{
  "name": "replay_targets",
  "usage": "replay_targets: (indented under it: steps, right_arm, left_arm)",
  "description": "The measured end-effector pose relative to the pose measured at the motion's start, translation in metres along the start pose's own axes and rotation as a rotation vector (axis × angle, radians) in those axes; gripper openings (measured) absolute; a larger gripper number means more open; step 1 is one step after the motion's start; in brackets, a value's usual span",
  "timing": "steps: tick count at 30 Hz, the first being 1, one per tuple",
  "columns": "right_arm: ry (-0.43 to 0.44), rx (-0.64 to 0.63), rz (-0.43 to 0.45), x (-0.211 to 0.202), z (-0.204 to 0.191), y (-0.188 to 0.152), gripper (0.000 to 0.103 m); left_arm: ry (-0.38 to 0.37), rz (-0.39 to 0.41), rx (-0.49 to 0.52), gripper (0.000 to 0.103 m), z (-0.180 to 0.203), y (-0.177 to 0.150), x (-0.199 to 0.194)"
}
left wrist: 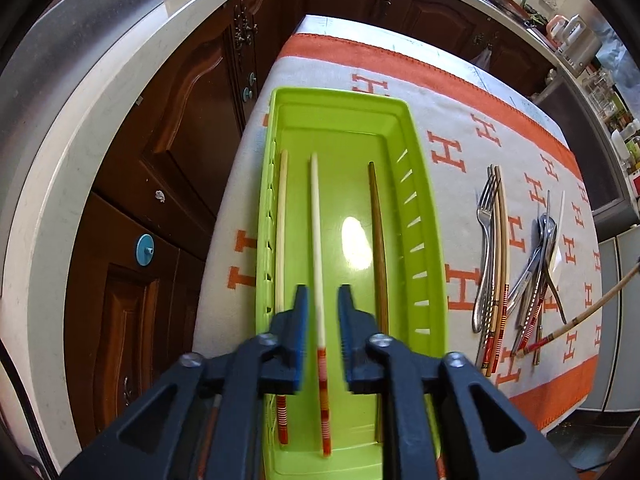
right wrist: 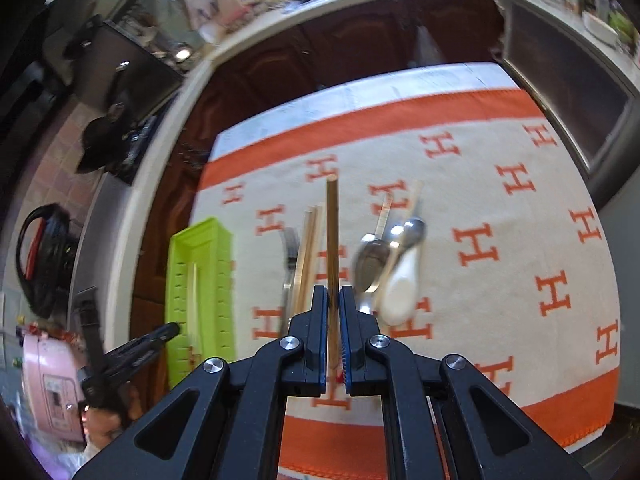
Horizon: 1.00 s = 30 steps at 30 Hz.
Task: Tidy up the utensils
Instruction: 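Place the chopstick in the green tray with the left tool while the right tool grasps a wooden chopstick, then lower the wooden chopstick into the green tray and open the right tool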
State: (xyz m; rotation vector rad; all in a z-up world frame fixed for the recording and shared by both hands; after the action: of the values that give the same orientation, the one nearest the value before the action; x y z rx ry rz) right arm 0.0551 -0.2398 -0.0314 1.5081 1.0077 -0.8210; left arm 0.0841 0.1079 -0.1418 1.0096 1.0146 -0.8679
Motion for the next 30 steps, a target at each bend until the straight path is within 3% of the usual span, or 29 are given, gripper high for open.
replay_targets:
  steps: [7, 15, 23, 26, 30]
  right_arm:
    - [0.085, -0.147, 0.083, -0.041, -0.079, 0.018, 0.005]
    - [0.228, -0.264, 0.045, -0.043, -0.161, 0.028, 0.005]
    - [0.318, -0.341, -0.164, 0.036, -0.221, 0.021, 0.005]
    - [0.305, -0.343, -0.248, 0.075, -0.230, 0.017, 0.005]
    - [0.275, -0.333, -0.265, 0.106, -0.233, 0.024, 0.006]
  left_arm:
    - [-0.003, 0.080, -0.013, 0.039, -0.010, -0.001, -0.028]
    - [0.019, 0.177, -0.080, 0.044, -0.037, -0.005, -0.058]
    - [0.076, 0.192, -0.135, 0.046, -0.065, -0.014, -0.055]
    - [0.097, 0.198, -0.152, 0.046, -0.074, -0.016, -0.052]
    - [0.112, 0.196, -0.165, 0.046, -0.081, -0.016, -0.050]
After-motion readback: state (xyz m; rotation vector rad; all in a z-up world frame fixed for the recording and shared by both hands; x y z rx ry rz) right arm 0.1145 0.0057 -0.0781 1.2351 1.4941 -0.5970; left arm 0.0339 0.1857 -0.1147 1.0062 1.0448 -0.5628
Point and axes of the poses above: each gripper's, at about its wrist camera, not at the fingertips, and x roughly the way its jaws point, z to its right, y to its top, the point moved 2 cm from there along x, roughly the way its jaws point, and after that the axes turned 15 degrees about -x, right-handed, at the moved point
